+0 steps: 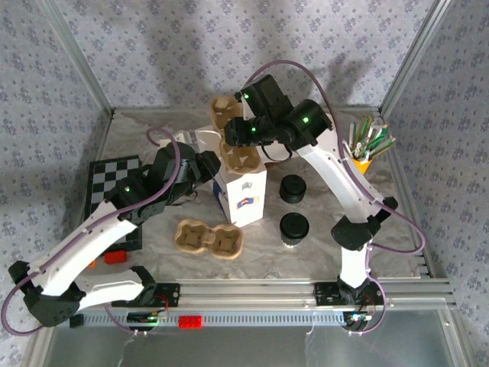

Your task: Pack the takeout coffee

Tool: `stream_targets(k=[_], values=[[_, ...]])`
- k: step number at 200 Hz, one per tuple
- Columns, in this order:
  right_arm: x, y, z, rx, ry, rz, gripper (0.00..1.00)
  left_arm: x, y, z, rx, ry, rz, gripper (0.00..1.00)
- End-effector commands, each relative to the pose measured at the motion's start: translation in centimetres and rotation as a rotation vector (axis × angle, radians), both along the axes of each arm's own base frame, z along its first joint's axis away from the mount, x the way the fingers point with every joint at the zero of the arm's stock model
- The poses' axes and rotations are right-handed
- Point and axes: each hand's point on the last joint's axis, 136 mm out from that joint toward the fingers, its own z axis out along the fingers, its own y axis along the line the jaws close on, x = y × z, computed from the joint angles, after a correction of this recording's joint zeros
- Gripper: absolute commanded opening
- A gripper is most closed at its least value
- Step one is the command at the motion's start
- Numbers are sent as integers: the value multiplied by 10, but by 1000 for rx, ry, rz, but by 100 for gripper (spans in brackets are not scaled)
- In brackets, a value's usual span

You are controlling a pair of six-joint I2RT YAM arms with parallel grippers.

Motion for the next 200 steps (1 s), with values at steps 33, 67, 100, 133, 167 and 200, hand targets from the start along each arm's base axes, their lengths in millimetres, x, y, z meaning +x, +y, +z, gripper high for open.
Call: stream_targets(k=[33,67,100,133,167,200], values=[[3,-3,-11,-109,-26,-1,34,-1,23,21,-10,-55,23,36],[0,1,-9,-114,-40,25,34,-3,39,40,-4,-87,16,39],[-2,3,-9,-117,-37,44,34,5,50,53,0,-93,15,51],[-3,5,-16,-140,-28,55,34,30,56,55,-30,-52,23,66],[-2,6,-18,-161,-38,60,34,65,66,46,-58,-12,38,67],[-4,7,-30,-205,-19,71,33,86,73,24,-30,62,40,68]])
